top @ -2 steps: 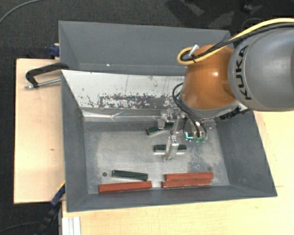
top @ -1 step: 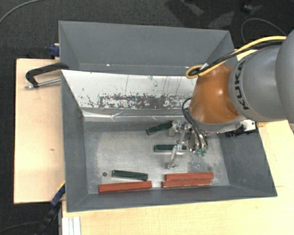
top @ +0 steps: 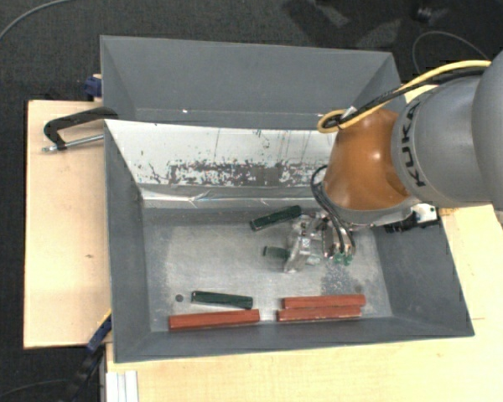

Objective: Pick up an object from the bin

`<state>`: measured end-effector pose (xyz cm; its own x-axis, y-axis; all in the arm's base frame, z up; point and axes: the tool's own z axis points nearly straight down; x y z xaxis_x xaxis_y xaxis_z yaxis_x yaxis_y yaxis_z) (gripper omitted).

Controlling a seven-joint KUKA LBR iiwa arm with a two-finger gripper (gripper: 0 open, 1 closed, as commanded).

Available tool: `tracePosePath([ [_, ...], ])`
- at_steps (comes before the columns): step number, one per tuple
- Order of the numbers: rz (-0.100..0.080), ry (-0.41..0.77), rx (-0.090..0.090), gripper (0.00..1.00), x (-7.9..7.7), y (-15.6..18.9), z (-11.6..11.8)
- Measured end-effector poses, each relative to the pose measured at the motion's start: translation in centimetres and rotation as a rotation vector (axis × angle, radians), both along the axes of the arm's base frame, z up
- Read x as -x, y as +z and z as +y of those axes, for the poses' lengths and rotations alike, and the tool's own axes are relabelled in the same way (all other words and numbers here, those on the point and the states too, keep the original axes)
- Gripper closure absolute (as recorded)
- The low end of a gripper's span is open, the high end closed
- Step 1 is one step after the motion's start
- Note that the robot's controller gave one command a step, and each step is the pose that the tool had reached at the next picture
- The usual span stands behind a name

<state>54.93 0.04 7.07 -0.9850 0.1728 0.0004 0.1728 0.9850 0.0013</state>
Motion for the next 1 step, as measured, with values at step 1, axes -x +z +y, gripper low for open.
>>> tracePosePath([
  [1, -0.015, -0.008, 0.002, 1.0, 0.4, 14.92, -2.47],
])
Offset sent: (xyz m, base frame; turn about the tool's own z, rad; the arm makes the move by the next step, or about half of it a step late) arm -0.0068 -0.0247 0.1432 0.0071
